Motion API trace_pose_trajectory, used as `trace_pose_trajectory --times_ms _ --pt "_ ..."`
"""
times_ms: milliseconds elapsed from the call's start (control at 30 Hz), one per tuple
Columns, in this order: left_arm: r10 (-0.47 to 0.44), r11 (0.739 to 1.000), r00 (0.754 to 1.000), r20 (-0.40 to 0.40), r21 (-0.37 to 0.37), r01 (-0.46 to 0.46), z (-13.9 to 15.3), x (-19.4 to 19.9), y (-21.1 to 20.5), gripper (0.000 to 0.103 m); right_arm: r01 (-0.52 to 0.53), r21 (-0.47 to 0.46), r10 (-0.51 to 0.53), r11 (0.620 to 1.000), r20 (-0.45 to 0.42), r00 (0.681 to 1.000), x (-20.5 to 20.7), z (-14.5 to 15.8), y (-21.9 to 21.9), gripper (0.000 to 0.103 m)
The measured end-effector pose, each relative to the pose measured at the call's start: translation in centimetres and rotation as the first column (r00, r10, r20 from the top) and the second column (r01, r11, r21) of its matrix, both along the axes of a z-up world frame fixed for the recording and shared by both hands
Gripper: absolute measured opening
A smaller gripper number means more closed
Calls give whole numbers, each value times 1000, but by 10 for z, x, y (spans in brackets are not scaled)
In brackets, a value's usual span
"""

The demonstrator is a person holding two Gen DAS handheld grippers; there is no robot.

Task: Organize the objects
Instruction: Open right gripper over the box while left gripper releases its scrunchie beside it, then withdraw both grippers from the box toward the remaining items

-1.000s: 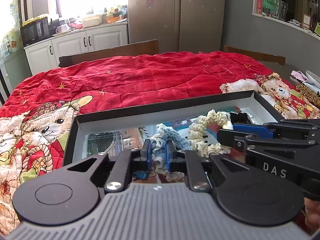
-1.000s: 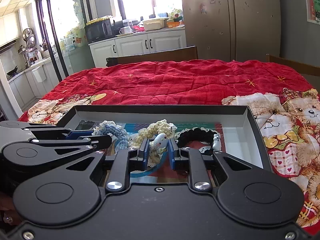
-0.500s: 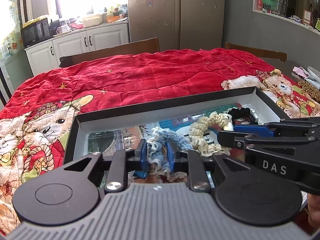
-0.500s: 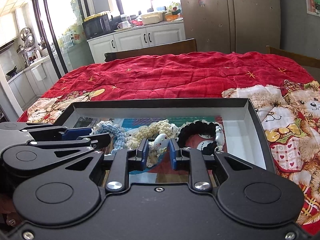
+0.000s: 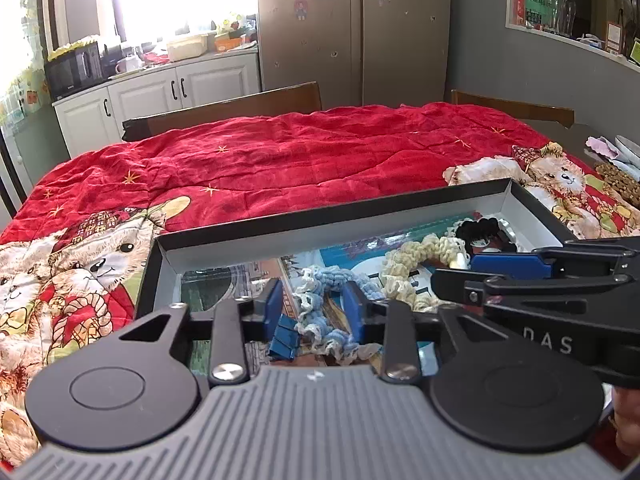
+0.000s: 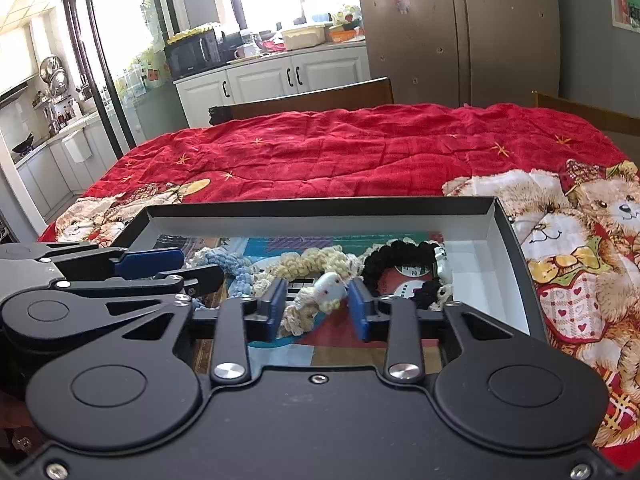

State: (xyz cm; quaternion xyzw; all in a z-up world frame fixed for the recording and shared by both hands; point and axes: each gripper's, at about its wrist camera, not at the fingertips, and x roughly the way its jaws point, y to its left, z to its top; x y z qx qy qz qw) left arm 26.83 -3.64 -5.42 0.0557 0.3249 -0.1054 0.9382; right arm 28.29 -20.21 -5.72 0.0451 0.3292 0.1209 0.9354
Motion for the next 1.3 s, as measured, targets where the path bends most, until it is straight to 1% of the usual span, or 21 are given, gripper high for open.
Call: trace_pose_trajectory --times_ms 133,300,400,633,700,867,967,1300 --pt "3 1000 1000 11 -1 -3 3 -2 0 55 2 -3 -2 1000 16 1000 -3 1 1 37" --pt "11 1000 1000 19 -9 -10 5 -5 2 58 7 0 -7 1000 34 999 -6 5 0 39" --pt "20 1000 999 29 -11 -20 7 -6 3 61 7 12 -7 1000 39 999 -8 7 -1 40" --pt "28 1000 998 52 -6 -28 11 -11 4 63 2 -2 -2 1000 67 998 -16 14 0 40" --pt "32 999 998 60 -7 -32 13 -14 4 66 2 -3 -1 1000 75 997 -20 17 0 40" --pt "42 999 995 88 -25 -40 22 -23 8 70 0 3 0 1000 84 996 -26 22 -3 43" --pt "51 999 992 117 -22 -48 28 -30 10 73 -5 2 5 1000 90 996 -32 25 -3 43" --pt "79 996 984 159 -56 -71 49 -55 25 77 -32 -15 33 999 118 992 -53 40 0 44"
